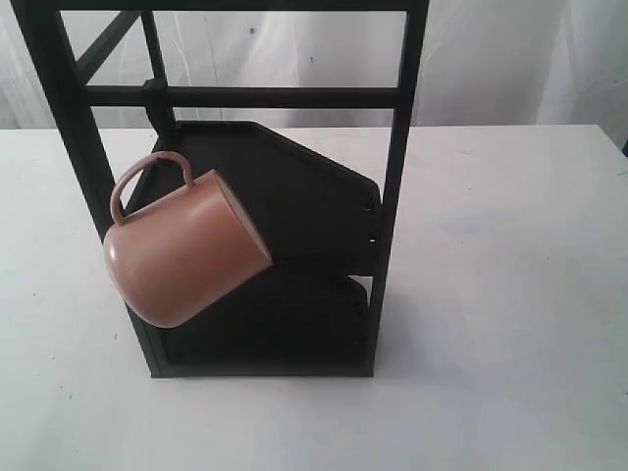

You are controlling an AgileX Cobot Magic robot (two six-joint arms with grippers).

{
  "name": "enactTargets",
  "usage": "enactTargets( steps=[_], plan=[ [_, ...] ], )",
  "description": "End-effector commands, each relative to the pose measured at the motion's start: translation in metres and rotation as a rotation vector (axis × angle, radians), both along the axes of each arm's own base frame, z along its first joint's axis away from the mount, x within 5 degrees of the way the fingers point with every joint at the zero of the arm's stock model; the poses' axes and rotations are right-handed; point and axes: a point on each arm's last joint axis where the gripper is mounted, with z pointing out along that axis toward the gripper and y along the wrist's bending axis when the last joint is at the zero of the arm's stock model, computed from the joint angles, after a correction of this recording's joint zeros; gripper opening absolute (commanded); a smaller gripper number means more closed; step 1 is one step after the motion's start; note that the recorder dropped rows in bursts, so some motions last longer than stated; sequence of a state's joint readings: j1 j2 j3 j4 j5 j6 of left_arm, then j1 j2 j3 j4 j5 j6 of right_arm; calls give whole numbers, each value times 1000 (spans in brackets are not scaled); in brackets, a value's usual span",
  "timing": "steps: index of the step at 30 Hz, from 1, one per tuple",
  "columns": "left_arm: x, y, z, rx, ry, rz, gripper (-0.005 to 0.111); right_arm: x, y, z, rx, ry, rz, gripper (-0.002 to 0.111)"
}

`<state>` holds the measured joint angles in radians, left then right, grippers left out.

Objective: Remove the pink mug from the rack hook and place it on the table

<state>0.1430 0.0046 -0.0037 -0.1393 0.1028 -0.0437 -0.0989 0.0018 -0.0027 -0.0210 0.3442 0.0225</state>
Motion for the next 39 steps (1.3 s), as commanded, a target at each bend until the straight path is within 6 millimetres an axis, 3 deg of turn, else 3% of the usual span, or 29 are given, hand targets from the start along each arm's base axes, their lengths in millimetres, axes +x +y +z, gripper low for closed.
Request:
enactTargets(
  steps=[1, 15, 19, 23, 26, 28, 33, 39],
  plan=[
    [0, 0, -1, -9, 3, -5, 0, 0, 0, 0, -1, -8, -2, 0],
    [0, 0, -1, -9, 3, -5, 0, 3, 0, 29, -34, -330, 5, 0],
    [0, 0, -1, -9, 3, -5, 0, 2, 0, 38, 208, -448, -8, 0],
    [0, 0, -1, -9, 3, -5, 0, 1, 0, 41, 306, -496, -6, 0],
    [0, 0, -1, -9, 3, -5, 0, 1, -1, 41, 714, -521, -26, 0],
    [0, 0, -1, -9, 3, -5, 0, 3, 0, 30, 975, -416, -81, 0],
    [0, 0, -1, -9, 3, -5, 0, 1, 3, 2, 982, -111, -211, 0],
    [0, 0, -1, -9, 3, -5, 0, 3, 1, 22, 987, -332, -118, 0]
  ],
)
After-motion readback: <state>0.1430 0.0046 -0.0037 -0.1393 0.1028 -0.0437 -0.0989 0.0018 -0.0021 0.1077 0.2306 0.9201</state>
